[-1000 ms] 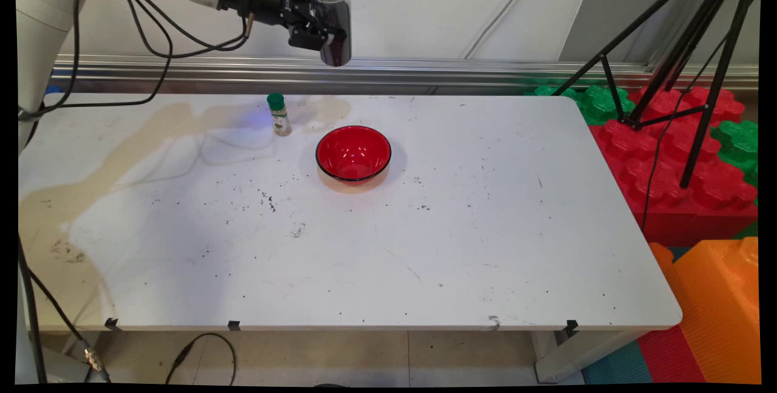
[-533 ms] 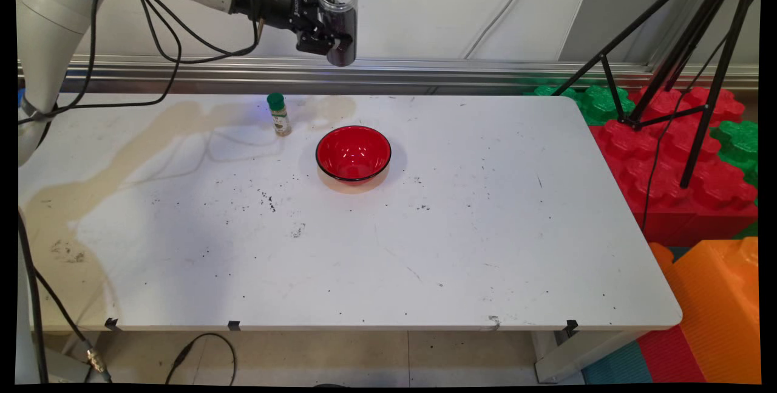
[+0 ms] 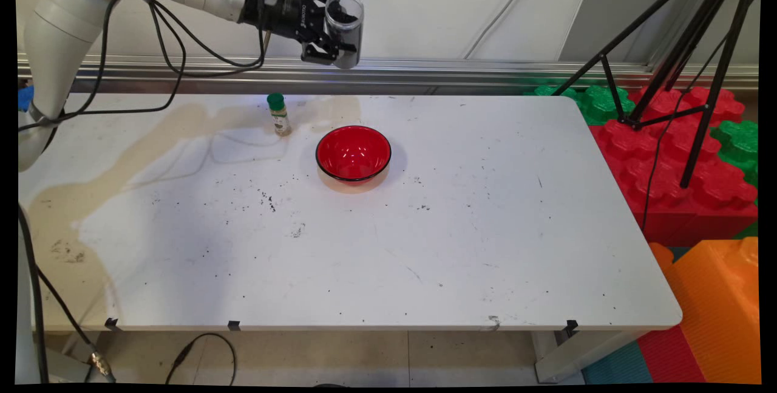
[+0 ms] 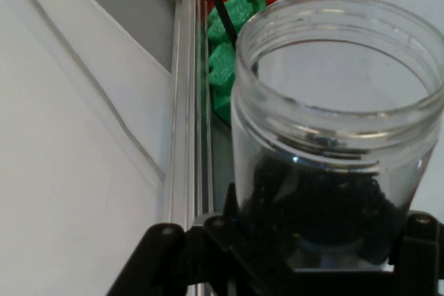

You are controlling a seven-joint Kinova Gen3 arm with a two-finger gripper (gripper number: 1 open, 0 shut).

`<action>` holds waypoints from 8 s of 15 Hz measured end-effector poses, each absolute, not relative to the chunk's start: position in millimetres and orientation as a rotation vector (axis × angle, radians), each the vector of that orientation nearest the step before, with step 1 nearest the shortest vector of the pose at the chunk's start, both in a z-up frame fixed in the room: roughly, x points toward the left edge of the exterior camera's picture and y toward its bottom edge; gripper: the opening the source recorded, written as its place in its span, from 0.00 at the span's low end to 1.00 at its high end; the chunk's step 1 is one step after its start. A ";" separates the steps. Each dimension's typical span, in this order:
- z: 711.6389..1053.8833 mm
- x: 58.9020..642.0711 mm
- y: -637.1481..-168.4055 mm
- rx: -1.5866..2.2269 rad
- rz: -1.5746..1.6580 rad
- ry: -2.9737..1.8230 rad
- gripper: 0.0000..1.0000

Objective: Pour the black seasoning powder in the red bowl

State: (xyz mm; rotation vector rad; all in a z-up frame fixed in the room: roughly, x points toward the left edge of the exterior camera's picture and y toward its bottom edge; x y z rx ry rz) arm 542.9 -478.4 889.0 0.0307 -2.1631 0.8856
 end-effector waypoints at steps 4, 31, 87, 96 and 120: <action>882.5 538.2 -477.0 -0.086 0.976 -2.186 0.00; 850.7 529.6 -473.6 -0.809 1.430 -2.282 0.00; 813.1 489.0 -426.3 -1.692 1.712 -2.003 0.00; 813.2 488.0 -421.9 -1.723 1.727 -1.981 0.00; 815.6 489.7 -421.7 -1.323 1.624 -2.121 0.00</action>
